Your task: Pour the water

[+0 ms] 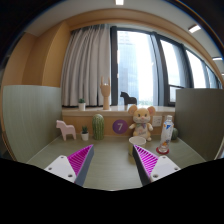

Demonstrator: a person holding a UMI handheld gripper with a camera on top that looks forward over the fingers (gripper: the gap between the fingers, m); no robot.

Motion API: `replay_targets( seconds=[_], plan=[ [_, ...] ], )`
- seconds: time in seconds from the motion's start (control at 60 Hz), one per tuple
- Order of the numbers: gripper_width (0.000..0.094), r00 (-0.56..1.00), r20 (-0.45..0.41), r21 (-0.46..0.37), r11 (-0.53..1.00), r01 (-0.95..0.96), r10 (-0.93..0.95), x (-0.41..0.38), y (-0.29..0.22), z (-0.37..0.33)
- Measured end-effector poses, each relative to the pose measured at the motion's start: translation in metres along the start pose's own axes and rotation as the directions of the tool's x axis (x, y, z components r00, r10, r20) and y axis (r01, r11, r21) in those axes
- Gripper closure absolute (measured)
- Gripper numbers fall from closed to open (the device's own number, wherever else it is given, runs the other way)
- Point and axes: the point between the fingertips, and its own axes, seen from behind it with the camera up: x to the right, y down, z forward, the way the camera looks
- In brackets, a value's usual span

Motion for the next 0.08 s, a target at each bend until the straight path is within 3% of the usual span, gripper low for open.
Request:
replay_targets(
  seconds=[0.083],
  plan=[
    [0.0146,1.000,0.001,-0.006,1.000,0.015,-0.015,-0.0055,0.0029,-0.0045]
  ],
)
